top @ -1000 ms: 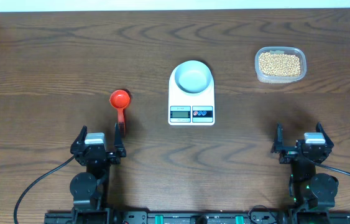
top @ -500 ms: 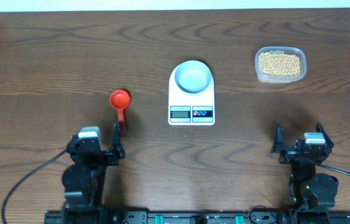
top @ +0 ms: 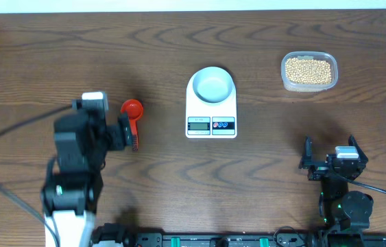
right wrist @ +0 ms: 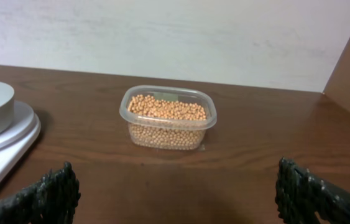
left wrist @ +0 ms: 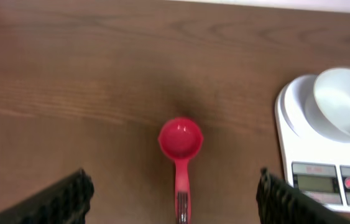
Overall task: Scoop item into bowl and weigh 50g on scale
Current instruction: 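Move the left gripper over the red scoop's bowl end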
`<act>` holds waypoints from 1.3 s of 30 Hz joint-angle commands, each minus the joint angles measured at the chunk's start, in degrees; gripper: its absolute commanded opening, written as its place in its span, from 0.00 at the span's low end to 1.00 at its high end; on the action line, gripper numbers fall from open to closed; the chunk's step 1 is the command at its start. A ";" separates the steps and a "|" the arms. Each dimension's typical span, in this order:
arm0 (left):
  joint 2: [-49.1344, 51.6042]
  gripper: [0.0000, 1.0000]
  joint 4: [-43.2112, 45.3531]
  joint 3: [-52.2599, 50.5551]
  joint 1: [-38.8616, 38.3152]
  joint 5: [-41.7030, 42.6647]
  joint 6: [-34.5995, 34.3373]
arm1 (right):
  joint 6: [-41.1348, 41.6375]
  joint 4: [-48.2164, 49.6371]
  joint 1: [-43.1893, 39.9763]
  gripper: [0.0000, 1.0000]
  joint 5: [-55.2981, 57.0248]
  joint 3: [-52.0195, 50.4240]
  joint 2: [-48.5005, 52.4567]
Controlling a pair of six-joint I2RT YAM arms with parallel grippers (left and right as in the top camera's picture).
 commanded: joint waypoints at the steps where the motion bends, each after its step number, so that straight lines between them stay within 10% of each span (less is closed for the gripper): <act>1: 8.48 0.86 -4.70 9.31 0.24 0.33 2.49 | -0.72 -0.26 -0.55 0.99 0.31 -0.07 -0.20; 12: 32.50 0.86 -19.10 30.27 1.31 0.28 5.64 | -0.72 -0.26 -0.55 0.99 0.31 -0.07 -0.20; 39: 55.49 0.86 -16.59 30.23 5.01 0.28 5.60 | -0.72 -0.26 -0.55 0.99 0.31 -0.07 -0.20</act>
